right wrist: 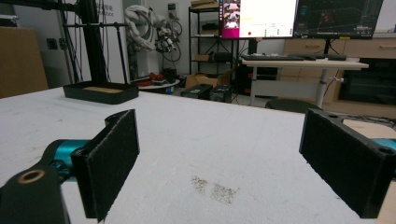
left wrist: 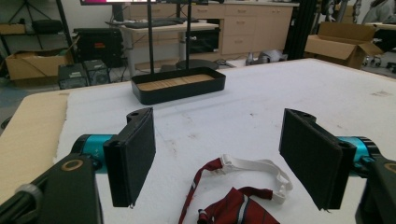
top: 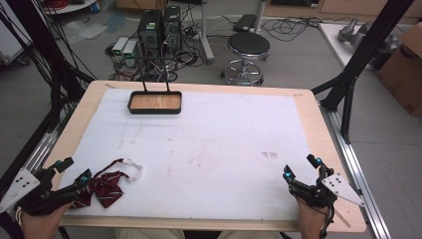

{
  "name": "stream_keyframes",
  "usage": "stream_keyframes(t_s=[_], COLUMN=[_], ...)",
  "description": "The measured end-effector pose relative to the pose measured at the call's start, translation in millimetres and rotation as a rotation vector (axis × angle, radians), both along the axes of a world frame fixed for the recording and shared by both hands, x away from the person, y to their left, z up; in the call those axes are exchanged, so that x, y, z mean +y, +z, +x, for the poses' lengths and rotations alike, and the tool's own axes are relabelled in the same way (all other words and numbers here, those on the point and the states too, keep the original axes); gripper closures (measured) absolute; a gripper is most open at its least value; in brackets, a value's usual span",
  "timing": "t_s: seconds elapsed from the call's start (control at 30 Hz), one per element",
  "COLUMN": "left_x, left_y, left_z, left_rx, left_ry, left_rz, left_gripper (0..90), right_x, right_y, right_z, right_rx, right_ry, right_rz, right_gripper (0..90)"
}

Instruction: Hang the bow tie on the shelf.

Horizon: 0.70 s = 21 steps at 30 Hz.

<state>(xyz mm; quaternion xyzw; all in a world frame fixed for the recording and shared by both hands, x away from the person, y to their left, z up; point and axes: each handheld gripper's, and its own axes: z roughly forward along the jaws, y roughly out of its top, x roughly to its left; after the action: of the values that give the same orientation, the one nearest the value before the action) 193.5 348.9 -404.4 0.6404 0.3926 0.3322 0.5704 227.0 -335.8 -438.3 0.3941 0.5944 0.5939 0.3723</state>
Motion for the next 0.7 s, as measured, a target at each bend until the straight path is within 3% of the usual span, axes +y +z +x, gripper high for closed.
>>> stream_keyframes(t_s=[0.43, 0.7], left_x=[10.9, 16.0], left_y=[-4.9, -23.9], left_z=[-3.9, 0.7], left_rx=[0.017, 0.106], left_ry=[0.001, -0.001], left_rz=[-0.003, 0.036], left_gripper=[28.7, 30.2], right_x=[4.0, 4.5], right_y=[1.5, 1.9], right_z=[1.1, 2.4], right_rx=[-0.001, -0.004], right_ry=[0.008, 0.012], right_rz=[-0.007, -0.006], right_gripper=[11.0, 11.0])
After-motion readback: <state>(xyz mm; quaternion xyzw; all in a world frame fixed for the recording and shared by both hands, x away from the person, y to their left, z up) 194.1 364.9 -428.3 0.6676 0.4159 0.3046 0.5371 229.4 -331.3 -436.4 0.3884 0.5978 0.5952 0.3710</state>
